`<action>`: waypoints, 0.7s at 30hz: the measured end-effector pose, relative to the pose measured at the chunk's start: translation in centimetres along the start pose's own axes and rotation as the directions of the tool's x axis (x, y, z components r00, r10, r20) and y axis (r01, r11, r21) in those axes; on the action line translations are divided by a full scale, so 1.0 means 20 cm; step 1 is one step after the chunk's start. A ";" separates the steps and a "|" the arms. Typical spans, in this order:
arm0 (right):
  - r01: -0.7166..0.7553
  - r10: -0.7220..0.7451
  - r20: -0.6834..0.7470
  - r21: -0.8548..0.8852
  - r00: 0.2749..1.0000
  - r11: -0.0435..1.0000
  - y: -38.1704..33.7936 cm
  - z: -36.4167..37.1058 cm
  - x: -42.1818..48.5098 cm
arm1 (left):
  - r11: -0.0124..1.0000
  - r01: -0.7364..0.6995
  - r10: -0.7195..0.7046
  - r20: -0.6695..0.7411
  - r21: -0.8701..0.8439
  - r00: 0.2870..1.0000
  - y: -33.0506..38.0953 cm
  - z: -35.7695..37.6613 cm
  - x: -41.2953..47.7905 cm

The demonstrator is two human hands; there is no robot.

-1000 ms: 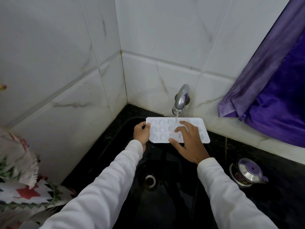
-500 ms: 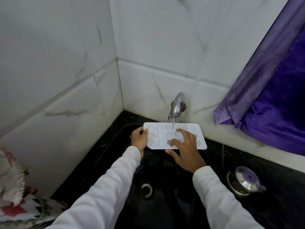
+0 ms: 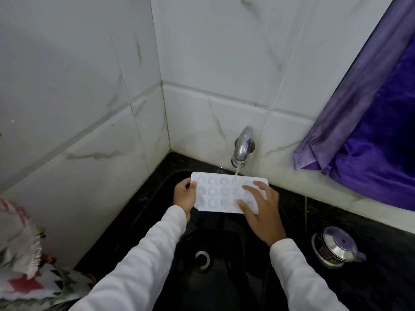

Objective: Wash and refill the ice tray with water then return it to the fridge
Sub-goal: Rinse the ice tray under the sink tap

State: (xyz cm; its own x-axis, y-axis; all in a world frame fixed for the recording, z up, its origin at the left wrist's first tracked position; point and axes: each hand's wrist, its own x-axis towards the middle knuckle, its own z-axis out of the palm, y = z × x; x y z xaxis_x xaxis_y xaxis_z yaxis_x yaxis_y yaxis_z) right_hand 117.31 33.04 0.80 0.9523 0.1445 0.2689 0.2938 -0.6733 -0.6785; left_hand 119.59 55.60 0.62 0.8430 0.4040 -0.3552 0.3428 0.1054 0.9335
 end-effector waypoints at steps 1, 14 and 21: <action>-0.048 0.050 -0.136 0.022 0.989 0.999 0.01 0.00 -0.01 | 1.000 0.002 -0.002 -0.003 0.003 1.000 -0.02 -0.01 0.00; -0.635 0.617 0.167 0.309 0.769 0.708 0.20 0.02 -0.06 | 1.000 -0.009 0.009 -0.019 0.002 1.000 -0.21 -0.13 -0.14; -0.577 0.591 0.068 0.333 0.804 0.746 0.20 0.08 -0.11 | 0.998 -0.033 0.032 -0.022 -0.056 0.999 -0.26 -0.20 -0.22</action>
State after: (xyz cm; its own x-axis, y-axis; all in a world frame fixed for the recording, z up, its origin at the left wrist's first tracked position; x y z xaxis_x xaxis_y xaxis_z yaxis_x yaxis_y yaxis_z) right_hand 116.53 31.18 -3.62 0.9447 -0.2325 -0.2312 -0.3023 -0.3443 -0.8889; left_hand 112.51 56.93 -2.51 0.8443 0.4269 -0.3238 0.2907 0.1428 0.9461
